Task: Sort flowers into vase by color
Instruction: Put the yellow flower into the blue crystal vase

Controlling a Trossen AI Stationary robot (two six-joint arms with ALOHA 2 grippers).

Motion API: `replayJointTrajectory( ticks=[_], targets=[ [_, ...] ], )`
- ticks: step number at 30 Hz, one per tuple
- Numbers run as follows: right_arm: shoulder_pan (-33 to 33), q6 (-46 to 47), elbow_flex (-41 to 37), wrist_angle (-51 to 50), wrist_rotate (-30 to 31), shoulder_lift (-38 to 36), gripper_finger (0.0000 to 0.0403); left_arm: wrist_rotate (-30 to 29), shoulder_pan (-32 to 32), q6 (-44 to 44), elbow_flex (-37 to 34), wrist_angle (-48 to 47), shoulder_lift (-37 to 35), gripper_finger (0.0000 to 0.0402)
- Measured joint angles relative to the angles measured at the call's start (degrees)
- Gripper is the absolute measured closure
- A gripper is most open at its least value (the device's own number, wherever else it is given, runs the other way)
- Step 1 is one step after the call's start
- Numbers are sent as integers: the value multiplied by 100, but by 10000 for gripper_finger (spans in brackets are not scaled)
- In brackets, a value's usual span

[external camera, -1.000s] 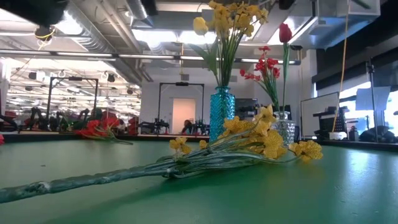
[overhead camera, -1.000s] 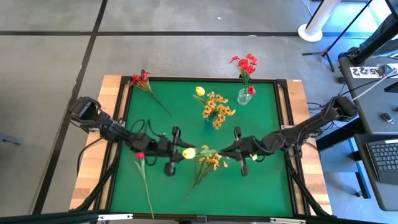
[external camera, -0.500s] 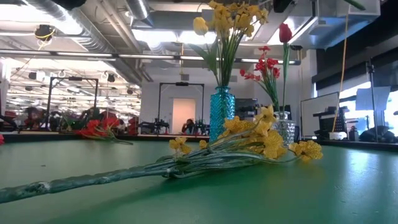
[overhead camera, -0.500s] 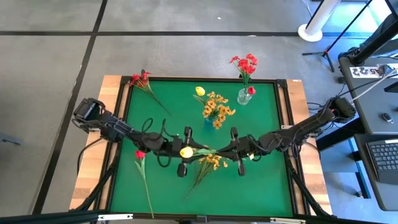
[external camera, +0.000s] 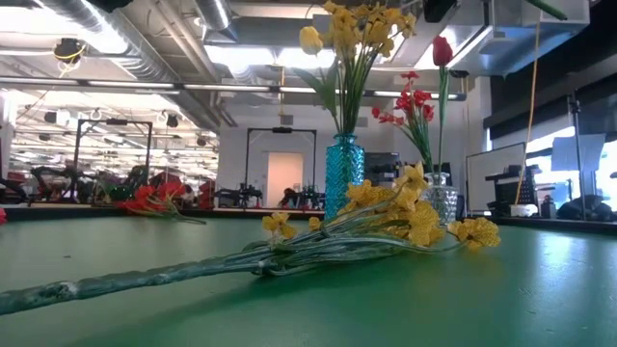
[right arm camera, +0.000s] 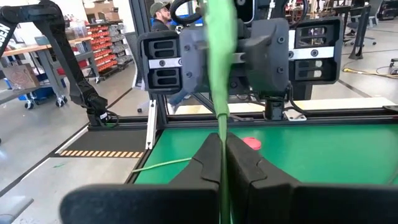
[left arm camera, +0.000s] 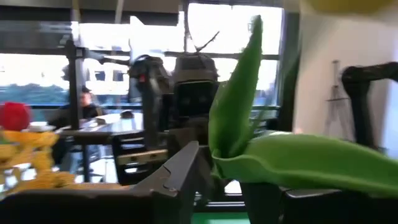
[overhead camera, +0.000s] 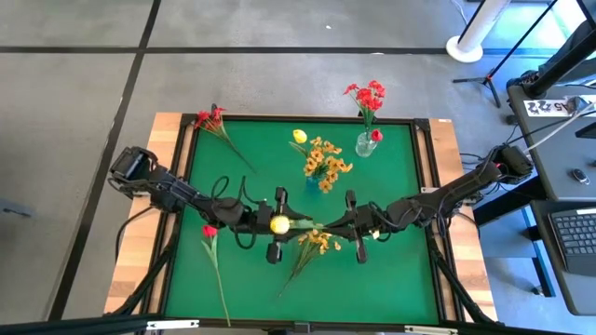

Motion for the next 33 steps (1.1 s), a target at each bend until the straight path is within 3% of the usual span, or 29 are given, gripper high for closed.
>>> replayJointTrajectory(
  ticks=[6,10,14,20,24,33],
  targets=[
    [-4,4,0,-9,53,0,400,-473,-71,2,0,0,0,384],
    [-4,111,0,-80,200,0,391,-810,-170,138,0,-66,0,395],
    [9,149,7,-526,82,-69,341,-1287,-366,317,-7,-149,0,398],
    [8,314,7,-1131,-61,-322,238,-2457,-766,646,-7,-633,-113,399],
    [11,475,7,-1646,-397,-756,192,-3557,-1115,850,-7,-1163,-321,400],
    [232,920,5,-2829,-379,-1761,172,-5562,-1673,1183,-7,-2048,-837,401]
  ],
)
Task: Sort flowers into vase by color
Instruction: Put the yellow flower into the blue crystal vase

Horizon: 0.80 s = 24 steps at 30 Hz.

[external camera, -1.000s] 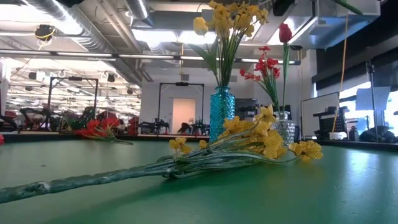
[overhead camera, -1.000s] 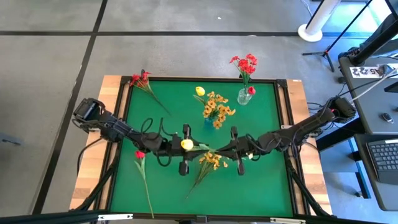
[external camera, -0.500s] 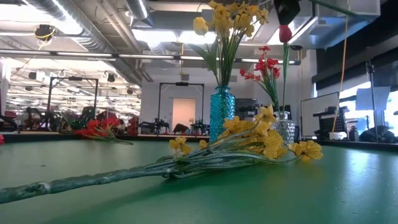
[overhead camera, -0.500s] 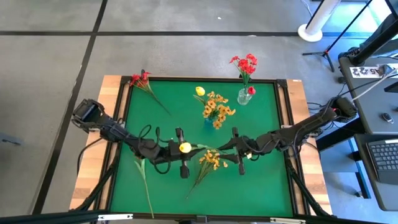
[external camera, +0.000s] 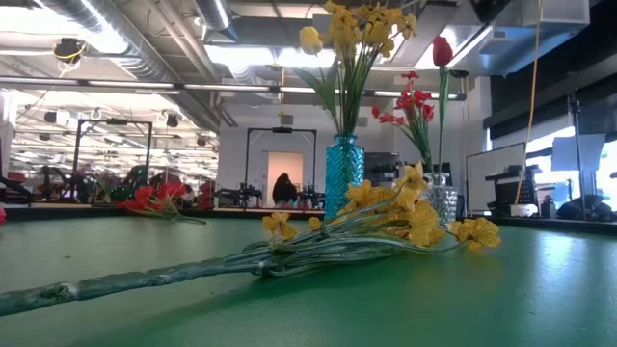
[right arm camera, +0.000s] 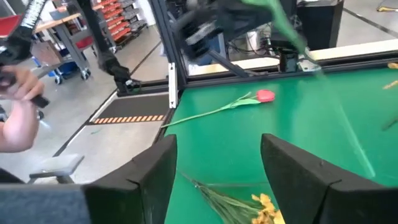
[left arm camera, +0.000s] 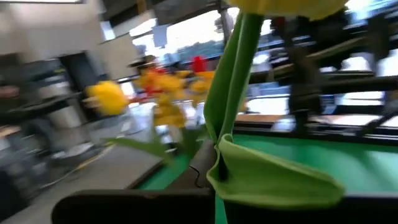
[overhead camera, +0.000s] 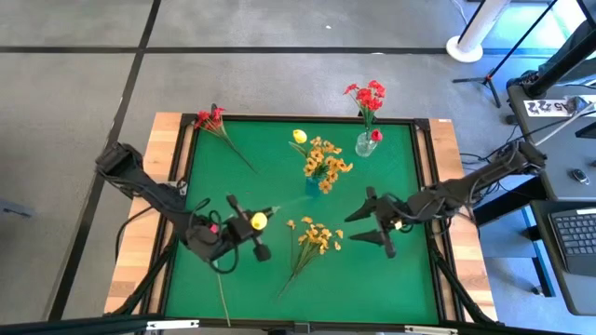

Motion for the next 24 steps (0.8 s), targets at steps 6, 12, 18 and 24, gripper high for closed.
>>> replayJointTrajectory(
  ticks=[6,12,18,24],
  targets=[
    [401,2,-1,-224,494,-165,176,-689,128,15,0,-1,-395,401],
    [616,-33,-1,-414,732,-165,176,-619,242,2,0,-76,-1042,401],
    [609,-28,-1,-500,837,-165,176,430,583,-981,0,-1917,-1508,402],
    [609,-27,-1,-520,839,-165,176,1652,1108,-3970,0,-5403,-1720,401]
  ],
)
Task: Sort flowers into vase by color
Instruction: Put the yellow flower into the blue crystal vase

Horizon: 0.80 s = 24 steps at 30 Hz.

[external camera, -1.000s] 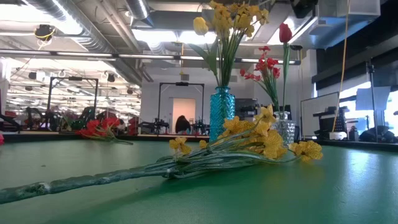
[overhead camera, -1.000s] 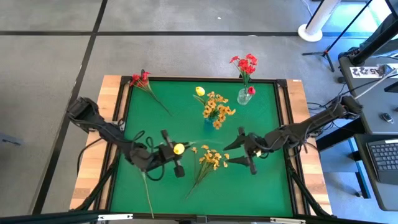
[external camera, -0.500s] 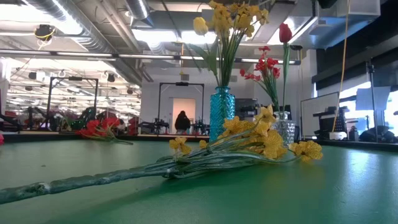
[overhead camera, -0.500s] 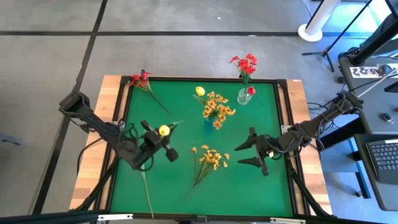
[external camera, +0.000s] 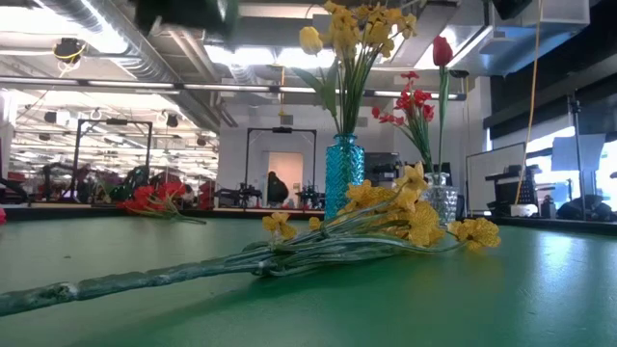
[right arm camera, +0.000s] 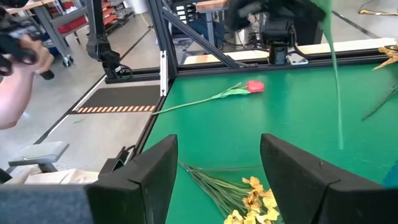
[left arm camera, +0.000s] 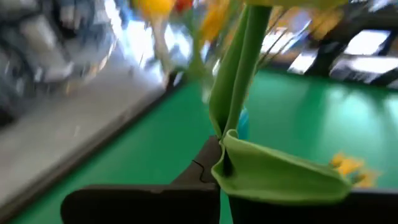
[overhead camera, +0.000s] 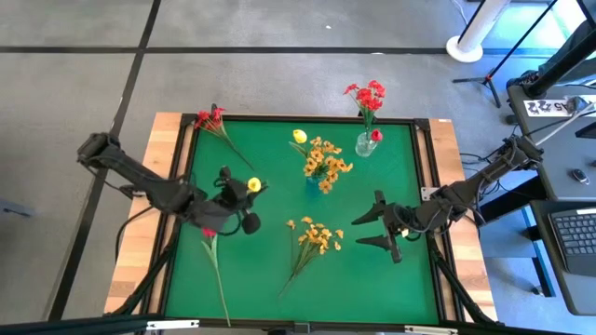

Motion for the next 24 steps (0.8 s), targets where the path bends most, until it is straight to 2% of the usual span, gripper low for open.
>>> replayJointTrajectory(
  ticks=[2,4,7,10,19,24],
  targets=[
    [0,-1,0,-52,-1,0,176,191,122,-693,0,-645,-78,401],
    [0,-3,0,-67,16,0,176,577,281,-973,0,-737,-178,401],
    [-1,-7,0,-81,126,0,176,1423,546,-674,0,-235,-283,401],
    [-17,-10,0,-82,202,0,176,1884,763,-115,141,155,-319,401],
    [-15,-12,0,-97,207,2,176,1921,1207,819,1463,-323,-319,401],
    [-13,-15,0,-123,207,7,176,1946,1528,1150,1760,-263,-202,401]
  ],
)
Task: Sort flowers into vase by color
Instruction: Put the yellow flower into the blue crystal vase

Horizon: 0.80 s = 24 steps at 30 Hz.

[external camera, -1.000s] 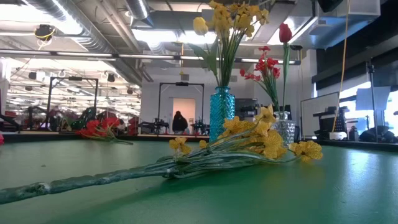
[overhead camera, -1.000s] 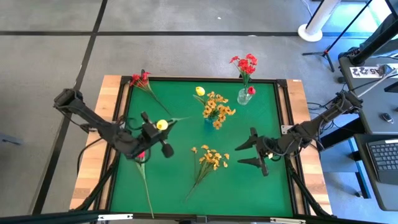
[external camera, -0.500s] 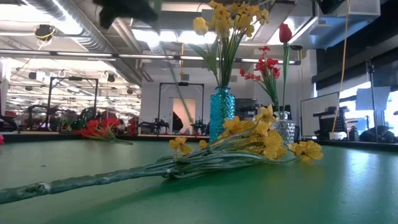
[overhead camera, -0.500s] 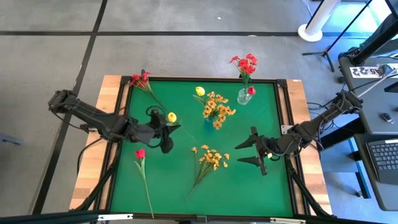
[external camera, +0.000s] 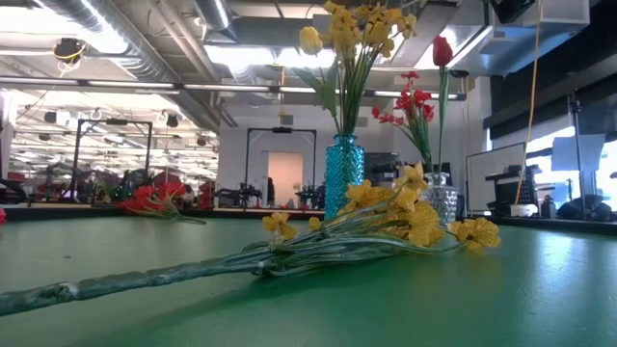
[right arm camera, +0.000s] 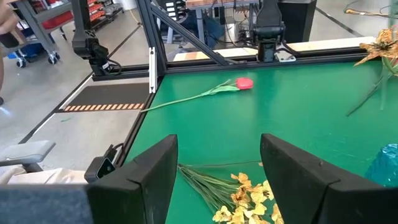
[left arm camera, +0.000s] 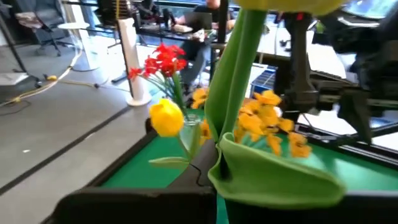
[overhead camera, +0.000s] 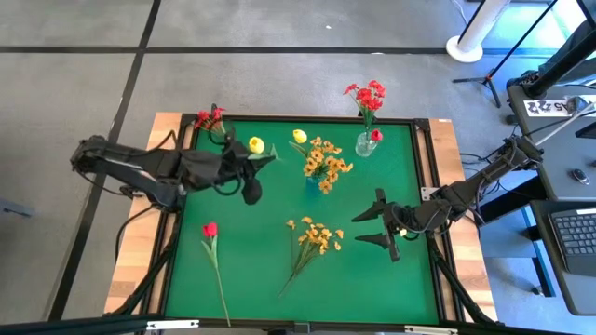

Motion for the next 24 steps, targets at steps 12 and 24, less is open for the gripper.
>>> replayJointTrajectory(
  ticks=[12,24],
  targets=[
    [-1,-121,0,-11,149,4,176,644,676,143,76,250,705,401],
    [0,-128,0,-33,139,164,176,709,743,395,76,491,883,401]
  ],
)
